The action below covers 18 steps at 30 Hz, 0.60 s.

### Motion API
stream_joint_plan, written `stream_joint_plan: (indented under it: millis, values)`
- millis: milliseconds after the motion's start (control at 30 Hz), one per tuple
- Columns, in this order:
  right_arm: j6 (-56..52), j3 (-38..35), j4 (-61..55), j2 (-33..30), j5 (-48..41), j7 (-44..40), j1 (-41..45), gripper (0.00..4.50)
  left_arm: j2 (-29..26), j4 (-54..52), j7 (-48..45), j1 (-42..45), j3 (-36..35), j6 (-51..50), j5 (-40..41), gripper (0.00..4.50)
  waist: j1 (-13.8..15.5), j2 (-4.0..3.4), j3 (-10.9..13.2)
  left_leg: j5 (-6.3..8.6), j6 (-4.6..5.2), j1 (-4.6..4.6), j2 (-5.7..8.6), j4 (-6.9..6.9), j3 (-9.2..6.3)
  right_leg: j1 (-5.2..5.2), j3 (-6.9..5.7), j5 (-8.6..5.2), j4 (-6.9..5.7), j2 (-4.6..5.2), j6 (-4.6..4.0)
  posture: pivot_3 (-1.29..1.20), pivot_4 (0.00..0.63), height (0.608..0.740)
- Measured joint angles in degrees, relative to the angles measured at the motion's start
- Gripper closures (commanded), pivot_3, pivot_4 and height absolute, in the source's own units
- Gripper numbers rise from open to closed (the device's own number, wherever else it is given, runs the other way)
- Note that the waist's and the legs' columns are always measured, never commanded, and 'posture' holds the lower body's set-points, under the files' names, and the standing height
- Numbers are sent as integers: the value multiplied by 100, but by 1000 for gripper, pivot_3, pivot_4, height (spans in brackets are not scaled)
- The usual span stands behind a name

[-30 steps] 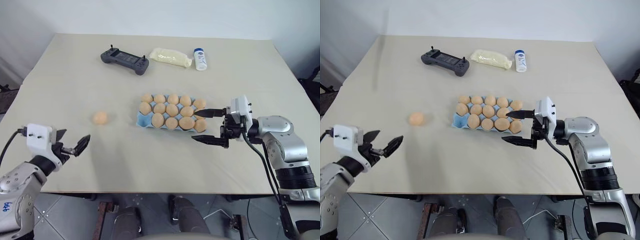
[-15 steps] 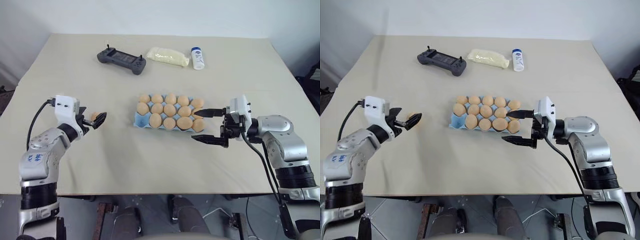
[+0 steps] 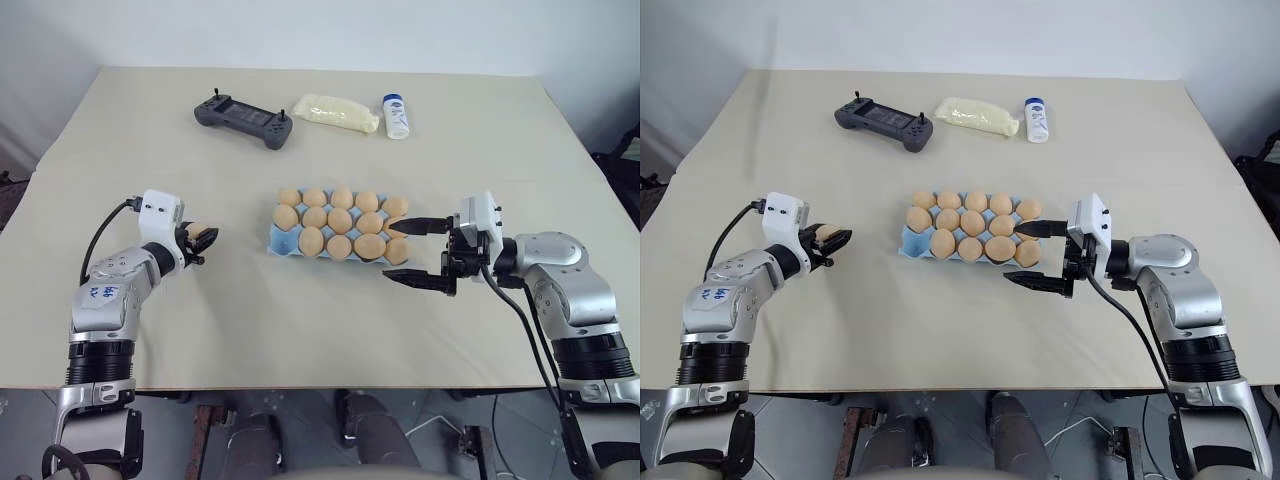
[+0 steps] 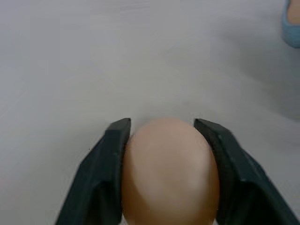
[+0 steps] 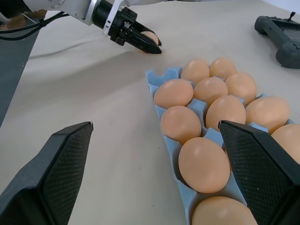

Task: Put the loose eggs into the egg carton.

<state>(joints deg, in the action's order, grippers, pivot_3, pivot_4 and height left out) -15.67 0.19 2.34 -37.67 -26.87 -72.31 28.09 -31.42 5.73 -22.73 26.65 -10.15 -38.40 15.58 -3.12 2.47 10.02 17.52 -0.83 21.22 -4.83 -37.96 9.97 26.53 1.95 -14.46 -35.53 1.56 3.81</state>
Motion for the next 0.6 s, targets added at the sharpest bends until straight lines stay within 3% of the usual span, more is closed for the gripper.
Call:
stream_joint_plan:
  millis: [267,600]
  values:
    - [5,0,-3,0,1,54,-1,0,205,-1018,-441,424,248,-192,364,2784,14,0,0,-3,-3,0,4,-2,4,-4,0,2,0,0,3,0,150,740]
    - [23,-57,-149,-1,-1,223,-242,0,555,-919,-800,514,916,-319,444,2784,-5,0,0,-10,-7,-1,3,-4,-1,-2,2,3,-7,-4,5,0,150,740]
